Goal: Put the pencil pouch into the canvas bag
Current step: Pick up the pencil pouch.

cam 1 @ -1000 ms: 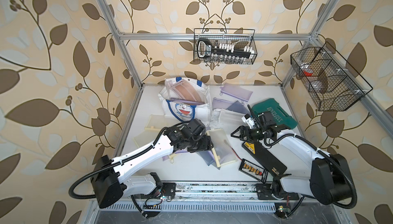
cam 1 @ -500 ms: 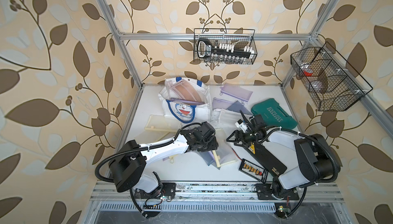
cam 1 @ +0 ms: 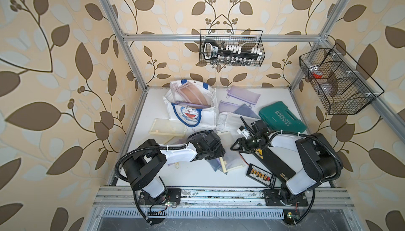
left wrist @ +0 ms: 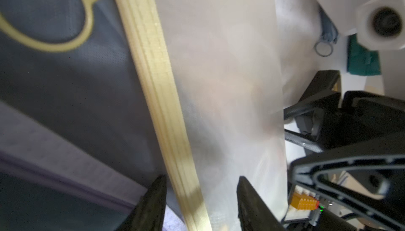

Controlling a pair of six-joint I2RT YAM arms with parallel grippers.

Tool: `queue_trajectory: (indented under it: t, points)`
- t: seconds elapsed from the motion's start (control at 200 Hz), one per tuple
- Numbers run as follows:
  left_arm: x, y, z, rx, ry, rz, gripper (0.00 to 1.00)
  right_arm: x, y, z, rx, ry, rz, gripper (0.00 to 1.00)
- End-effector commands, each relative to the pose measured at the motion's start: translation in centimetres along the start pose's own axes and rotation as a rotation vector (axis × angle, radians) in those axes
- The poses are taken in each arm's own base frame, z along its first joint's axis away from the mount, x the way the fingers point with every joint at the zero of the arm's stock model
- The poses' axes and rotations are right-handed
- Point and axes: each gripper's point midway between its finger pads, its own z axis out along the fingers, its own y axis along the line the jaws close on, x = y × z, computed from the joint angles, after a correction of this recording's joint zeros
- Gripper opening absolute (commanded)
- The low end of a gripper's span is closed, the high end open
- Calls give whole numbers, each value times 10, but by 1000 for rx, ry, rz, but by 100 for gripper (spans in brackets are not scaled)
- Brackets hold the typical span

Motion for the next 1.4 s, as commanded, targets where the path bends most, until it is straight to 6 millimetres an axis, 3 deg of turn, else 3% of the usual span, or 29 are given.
queue_trajectory:
  t: [0.0,0.185,0.27,0.365,0.47,0.575,0.63,0.755,0.86,0.985,1.175,1.295,1.395]
  points:
    - [-4,-20,8,126,-2,-4,51,-4,1,5,15,1,-19,59]
    - [-3,-37,10,232,1,-12,39,-1,3,8,11,14,-22,44]
    - [-4,-40,5,241,-3,-3,28,1,6,6,9,13,-27,43]
    - [-6,-41,-4,242,-20,0,23,0,12,0,4,3,-42,42]
    - [-9,-46,-19,266,-45,6,0,0,20,-7,0,-11,-58,43]
    - [-9,-52,-30,269,-50,30,0,1,31,-16,-16,-24,-78,42]
    - [-12,-61,-46,300,-72,42,0,0,37,-21,-19,-33,-92,43]
    - [-13,-66,-64,288,-78,60,0,-3,51,-37,-4,-59,-132,53]
    - [-11,-70,-84,252,-65,79,0,-9,61,-53,28,-97,-166,74]
    - [-11,-79,-120,190,-59,96,0,-22,72,-76,34,-157,-167,89]
    - [-17,-90,-194,113,-78,-1,0,-50,90,-121,59,-285,-179,96]
    - [-38,-114,-251,148,-187,-62,0,-64,105,-143,105,-350,-216,99]
    - [-58,-122,-289,113,-285,-90,0,-71,113,-154,118,-388,-231,100]
